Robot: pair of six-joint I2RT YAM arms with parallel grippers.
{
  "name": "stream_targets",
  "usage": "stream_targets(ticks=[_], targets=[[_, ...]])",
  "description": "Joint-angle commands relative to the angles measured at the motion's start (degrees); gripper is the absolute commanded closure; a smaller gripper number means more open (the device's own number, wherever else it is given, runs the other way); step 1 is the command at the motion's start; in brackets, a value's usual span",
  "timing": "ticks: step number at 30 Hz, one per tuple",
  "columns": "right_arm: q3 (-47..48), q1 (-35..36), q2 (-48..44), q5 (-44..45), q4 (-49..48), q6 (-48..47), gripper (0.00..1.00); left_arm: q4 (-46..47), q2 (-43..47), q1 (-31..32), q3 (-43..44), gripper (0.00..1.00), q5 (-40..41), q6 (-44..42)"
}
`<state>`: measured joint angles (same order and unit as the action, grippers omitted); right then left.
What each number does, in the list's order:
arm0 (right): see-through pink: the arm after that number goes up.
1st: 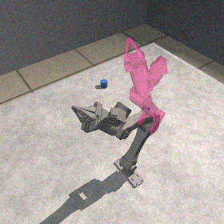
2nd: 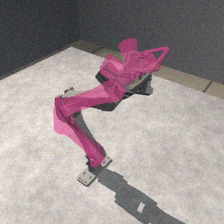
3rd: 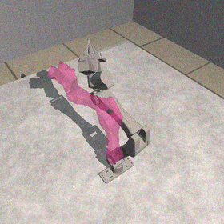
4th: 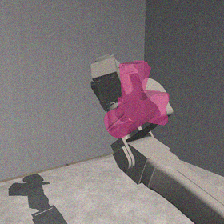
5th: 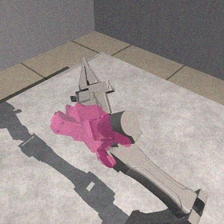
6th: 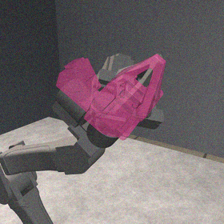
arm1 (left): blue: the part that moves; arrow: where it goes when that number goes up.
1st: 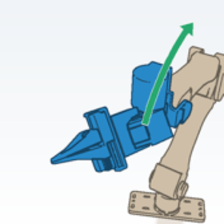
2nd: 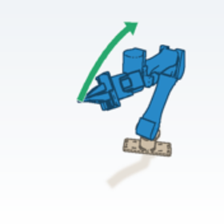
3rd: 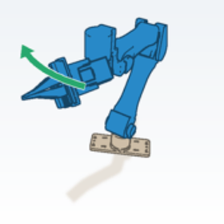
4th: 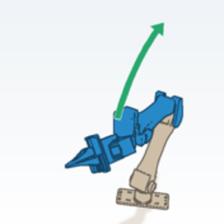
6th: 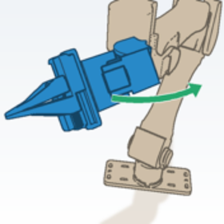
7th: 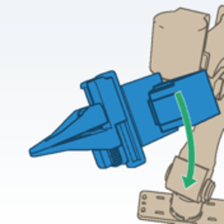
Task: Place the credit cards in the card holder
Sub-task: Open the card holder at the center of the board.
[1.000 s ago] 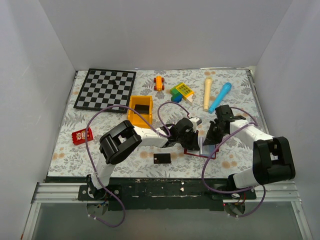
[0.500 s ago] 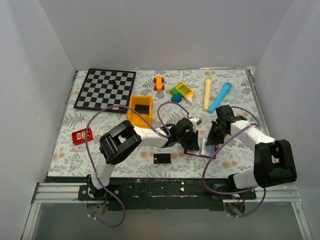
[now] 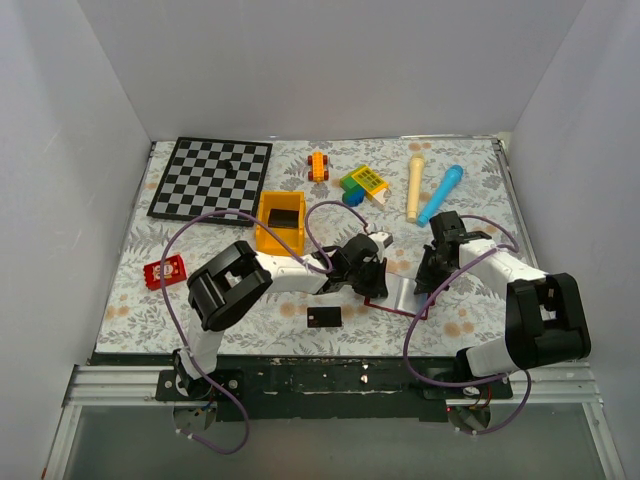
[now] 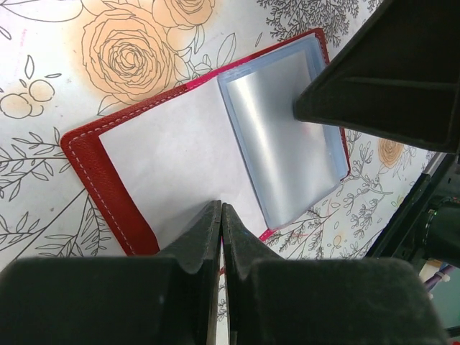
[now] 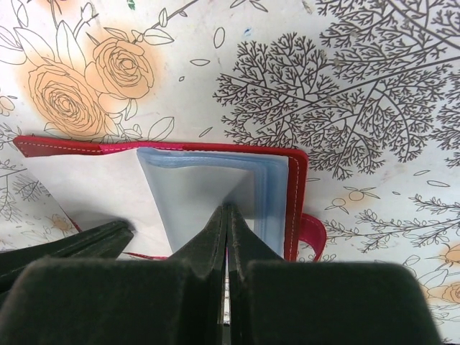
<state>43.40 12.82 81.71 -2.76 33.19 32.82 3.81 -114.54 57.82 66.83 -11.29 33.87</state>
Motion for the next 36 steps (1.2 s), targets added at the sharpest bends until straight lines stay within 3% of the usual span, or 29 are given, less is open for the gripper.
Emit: stream_targets(ticks=[1,16,36], targets=[[1.16,-0.16,-0.33,4.17,2.05,-0.21,0.99,-0.48,2.04,-0.43,-0.91,1.00,0.83,-0.65],[0.46,-0.16,-2.08,5.23,3.46,-0.39,0.99,-0.21,1.25,-0.43,-1.88,1.00,0.74,-0.64],[1.51,0.36,1.43,-2.15,-0.23,-1.44,0.99,0.58,0.37,-0.43,-1.35,1.00,-0.58,0.15]])
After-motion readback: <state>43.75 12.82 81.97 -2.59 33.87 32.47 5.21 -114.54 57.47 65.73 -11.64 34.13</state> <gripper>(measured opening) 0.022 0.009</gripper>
